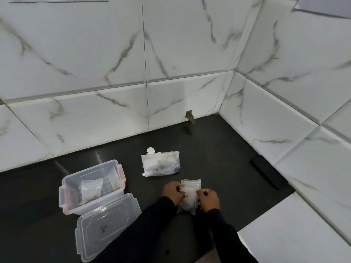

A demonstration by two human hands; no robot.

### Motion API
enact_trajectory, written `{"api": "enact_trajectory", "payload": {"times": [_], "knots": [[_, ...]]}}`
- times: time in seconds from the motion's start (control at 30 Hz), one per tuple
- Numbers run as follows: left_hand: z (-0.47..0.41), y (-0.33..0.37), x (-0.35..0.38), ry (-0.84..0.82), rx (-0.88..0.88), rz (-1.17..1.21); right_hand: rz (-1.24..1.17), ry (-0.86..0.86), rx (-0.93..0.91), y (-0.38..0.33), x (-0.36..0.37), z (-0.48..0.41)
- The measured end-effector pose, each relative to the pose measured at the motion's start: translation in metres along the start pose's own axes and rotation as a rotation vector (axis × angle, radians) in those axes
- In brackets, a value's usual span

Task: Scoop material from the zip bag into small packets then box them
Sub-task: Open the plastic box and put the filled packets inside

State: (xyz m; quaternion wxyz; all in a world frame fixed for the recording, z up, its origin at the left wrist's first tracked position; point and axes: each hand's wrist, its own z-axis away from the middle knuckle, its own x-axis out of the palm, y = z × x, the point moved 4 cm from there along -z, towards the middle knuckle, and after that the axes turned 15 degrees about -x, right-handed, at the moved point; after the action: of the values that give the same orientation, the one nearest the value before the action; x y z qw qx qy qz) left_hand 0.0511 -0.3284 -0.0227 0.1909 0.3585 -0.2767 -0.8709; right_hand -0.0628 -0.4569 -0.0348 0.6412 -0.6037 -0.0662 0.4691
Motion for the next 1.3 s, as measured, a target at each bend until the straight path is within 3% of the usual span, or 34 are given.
{"api": "enact_trajectory", "payload": {"times": [0.23,0.3,0.37,0.43,0.5,0.63,0.7,0.87,0.97,1.03,1.1,1.2,1.3], "knots": [[-0.004,-0.013,-0.007,0.061,0.027,0.221,0.022,-0.205,-0.201,-0.016,0.015,0.002],[0.0,-0.017,-0.015,0.042,0.002,0.342,0.038,-0.163,-0.221,-0.017,0.016,-0.001],[0.003,-0.019,-0.024,-0.004,-0.019,0.475,0.144,-0.006,-0.232,-0.015,0.013,-0.007],[0.004,-0.02,-0.033,-0.028,-0.005,0.525,0.339,0.065,-0.12,-0.012,0.008,-0.011],[0.003,-0.024,-0.046,-0.011,0.019,0.506,0.454,0.006,0.028,-0.006,0.01,-0.017],[0.016,-0.029,-0.08,0.082,0.102,0.391,0.36,-0.145,0.139,0.0,0.028,-0.035],[0.027,-0.036,-0.105,0.18,0.128,0.393,0.335,-0.176,0.064,-0.006,0.039,-0.039],[0.053,-0.083,-0.216,0.435,0.142,0.519,0.107,-0.333,-0.409,-0.149,0.067,0.009],[0.071,-0.111,-0.282,0.461,0.136,0.556,-0.118,-0.505,-0.632,-0.227,0.1,0.028],[0.081,-0.126,-0.313,0.459,0.105,0.556,-0.224,-0.59,-0.644,-0.256,0.131,0.032],[0.08,-0.143,-0.327,0.453,0.055,0.561,-0.168,-0.677,-0.636,-0.274,0.167,0.036],[0.06,-0.166,-0.32,0.474,-0.133,0.379,0.214,-0.81,-0.658,-0.28,0.221,0.045],[0.039,-0.18,-0.3,0.466,-0.315,0.205,0.501,-0.818,-0.635,-0.263,0.264,0.045]]}}
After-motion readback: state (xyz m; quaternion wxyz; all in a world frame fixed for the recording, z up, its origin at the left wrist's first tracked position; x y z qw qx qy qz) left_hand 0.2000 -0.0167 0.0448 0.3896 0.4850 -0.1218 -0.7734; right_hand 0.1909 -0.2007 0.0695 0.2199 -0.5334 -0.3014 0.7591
